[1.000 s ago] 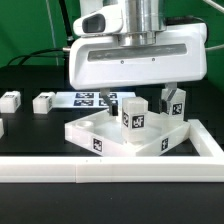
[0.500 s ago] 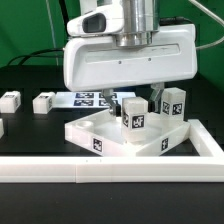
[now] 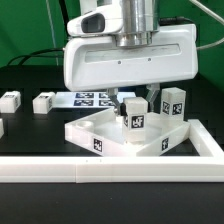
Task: Assemble square table
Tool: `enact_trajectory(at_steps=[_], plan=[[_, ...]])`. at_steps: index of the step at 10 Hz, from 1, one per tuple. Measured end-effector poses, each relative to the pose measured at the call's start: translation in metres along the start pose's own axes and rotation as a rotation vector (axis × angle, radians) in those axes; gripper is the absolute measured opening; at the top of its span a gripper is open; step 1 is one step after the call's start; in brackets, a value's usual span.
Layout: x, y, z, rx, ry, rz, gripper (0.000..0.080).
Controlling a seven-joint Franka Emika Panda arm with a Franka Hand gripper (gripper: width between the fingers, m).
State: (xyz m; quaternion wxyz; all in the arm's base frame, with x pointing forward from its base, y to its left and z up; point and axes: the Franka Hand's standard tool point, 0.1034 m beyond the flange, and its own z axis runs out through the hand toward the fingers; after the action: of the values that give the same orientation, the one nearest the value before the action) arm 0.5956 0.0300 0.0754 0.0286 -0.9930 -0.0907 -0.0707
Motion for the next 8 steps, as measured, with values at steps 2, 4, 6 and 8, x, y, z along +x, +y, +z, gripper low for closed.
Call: enact_trajectory(at_steps=[2, 4, 6, 8], plan=[[0.000, -0.003, 0.001, 0.009, 0.025, 0.269, 0.0290], [0.000, -0.007, 0.001, 0.015, 0.045, 0.466, 0.0290], [0.000, -0.011, 0.002, 0.029, 0.052, 0.703, 0.0290], [0.001, -0.016, 0.002, 0.042, 0.053, 0.895, 0.0291]])
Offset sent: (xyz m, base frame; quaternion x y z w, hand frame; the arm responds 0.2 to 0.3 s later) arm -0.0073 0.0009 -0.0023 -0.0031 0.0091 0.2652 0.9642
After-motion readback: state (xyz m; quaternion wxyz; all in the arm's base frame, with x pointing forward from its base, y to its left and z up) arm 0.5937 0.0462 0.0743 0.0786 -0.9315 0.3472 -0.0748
